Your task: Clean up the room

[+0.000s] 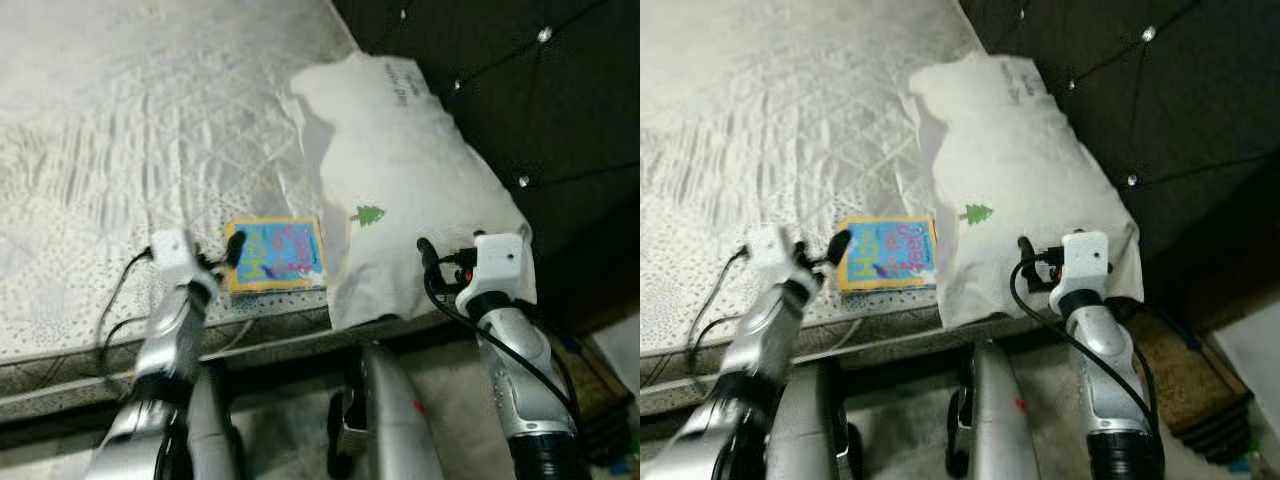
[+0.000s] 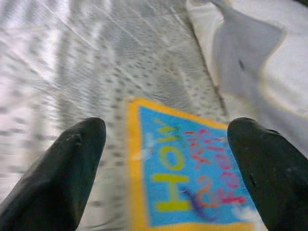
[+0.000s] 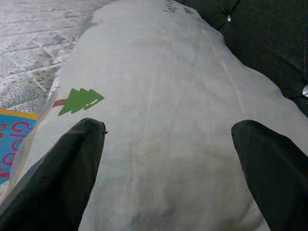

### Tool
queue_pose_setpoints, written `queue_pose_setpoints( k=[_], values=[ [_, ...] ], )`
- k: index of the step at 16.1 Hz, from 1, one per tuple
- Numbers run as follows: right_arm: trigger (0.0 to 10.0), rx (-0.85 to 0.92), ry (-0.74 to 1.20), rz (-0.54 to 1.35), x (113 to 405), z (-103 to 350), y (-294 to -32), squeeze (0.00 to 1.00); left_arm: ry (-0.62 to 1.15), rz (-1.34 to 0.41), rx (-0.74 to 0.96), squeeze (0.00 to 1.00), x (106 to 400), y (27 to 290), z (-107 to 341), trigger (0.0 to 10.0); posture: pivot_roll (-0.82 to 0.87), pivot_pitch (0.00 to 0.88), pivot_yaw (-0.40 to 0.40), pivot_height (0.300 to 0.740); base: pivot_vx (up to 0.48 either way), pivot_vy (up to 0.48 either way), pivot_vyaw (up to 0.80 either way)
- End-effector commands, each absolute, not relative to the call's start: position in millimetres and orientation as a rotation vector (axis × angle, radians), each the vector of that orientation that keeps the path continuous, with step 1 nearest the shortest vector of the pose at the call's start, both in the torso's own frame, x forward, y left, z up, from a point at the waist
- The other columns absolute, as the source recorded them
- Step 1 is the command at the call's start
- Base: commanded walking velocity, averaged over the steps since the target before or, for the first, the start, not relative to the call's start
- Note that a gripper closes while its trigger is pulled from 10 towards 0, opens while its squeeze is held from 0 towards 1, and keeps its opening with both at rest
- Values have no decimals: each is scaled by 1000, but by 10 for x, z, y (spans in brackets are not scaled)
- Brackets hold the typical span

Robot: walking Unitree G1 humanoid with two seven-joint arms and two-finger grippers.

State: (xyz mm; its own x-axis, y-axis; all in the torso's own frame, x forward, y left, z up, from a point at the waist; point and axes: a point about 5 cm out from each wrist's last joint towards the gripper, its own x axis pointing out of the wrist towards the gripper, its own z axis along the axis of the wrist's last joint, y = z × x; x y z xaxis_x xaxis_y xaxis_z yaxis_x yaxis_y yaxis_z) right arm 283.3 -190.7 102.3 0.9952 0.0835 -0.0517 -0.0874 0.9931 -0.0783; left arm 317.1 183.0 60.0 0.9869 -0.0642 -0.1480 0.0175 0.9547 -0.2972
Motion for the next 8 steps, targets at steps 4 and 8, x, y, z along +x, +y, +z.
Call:
queue_pose_setpoints(
  k=[4, 8],
  values=[
    [10000, -61, 46, 117, 2841, 996, -1820, 0, 119, 110, -46, 408, 3015, 2039, 721, 10000, -31, 126, -73, 578, 0, 0, 0],
    [10000, -26, 29, 149, 2892, 1013, -1725, 0, 117, 143, 42, 0, 2873, 2163, 787, 10000, -3, 107, -68, 578, 0, 0, 0]
  ],
)
